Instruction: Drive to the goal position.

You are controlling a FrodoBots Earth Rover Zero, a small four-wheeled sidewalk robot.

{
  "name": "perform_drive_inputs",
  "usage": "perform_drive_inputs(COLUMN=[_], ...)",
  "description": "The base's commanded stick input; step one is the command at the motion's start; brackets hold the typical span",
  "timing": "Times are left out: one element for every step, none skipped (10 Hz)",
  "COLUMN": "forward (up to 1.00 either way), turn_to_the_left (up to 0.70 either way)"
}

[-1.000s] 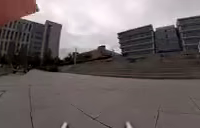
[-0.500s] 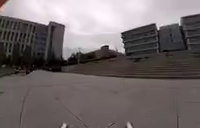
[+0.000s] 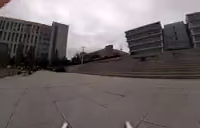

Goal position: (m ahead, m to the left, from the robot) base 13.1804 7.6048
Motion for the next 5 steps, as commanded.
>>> perform_drive_inputs(forward=[0.7,0.7,0.7,0.7,0.7], turn_to_the_left=[0.14,0.14,0.14,0.14,0.14])
